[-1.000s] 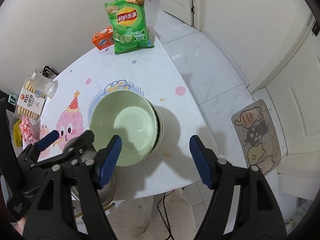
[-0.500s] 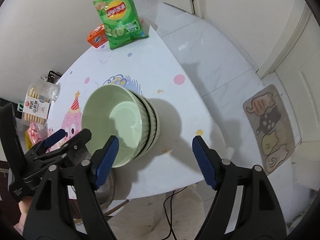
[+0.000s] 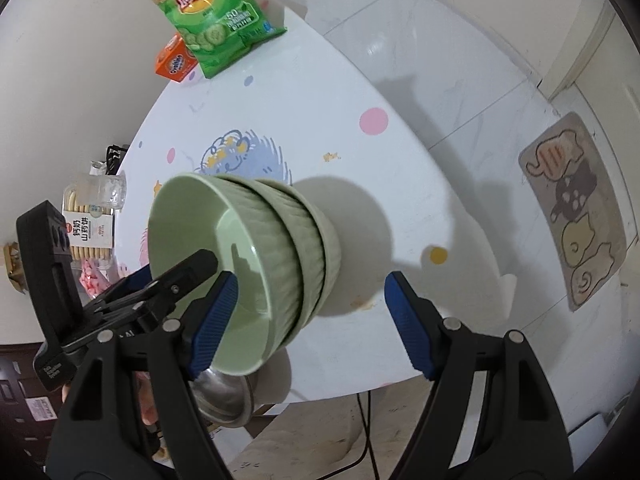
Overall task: Organize plates and bowls
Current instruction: 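Close both grippers on the rim of the green bowl stack and lift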
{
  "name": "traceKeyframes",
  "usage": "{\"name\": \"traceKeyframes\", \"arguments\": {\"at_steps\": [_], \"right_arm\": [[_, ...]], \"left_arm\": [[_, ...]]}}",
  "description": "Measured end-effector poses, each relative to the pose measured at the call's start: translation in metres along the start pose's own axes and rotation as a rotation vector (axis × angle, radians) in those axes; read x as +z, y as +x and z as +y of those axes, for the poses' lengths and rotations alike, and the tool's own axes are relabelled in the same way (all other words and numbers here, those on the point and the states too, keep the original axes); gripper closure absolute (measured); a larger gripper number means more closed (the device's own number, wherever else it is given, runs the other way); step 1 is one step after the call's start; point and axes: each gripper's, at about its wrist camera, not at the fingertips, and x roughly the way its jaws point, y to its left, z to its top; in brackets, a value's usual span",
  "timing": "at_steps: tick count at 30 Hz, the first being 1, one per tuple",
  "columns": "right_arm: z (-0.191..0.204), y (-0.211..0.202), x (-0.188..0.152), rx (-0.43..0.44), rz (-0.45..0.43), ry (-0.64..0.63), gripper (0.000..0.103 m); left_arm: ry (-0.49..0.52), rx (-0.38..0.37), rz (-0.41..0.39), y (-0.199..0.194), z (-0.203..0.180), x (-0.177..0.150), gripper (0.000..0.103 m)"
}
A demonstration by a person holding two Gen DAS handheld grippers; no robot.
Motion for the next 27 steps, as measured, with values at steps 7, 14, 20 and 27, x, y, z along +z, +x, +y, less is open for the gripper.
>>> {"name": "traceKeyframes", "arguments": {"at_steps": [7,14,20,27], "right_arm": [[-0.003,0.013,0.002,-0.007,0.045,0.016,0.027],[-0.013,0.025,0.004,0.038,0.089,0.079,0.053],[-0.016,0.026,0.007,0.070,0.093,0.104,0.060],[-0.012,0.026,0.009,0.080,0.105,0.104,0.065]], "left_arm": [[0.020,-0.003,0.052,0.014,-0.009,0.003,0.003],[-0.009,-0.081,0.079,0.020,-0.008,0.006,0.010],[-0.033,-0.171,0.104,0.030,-0.007,0.014,0.021],[-0.039,-0.222,0.127,0.036,-0.016,0.019,0.033]]}}
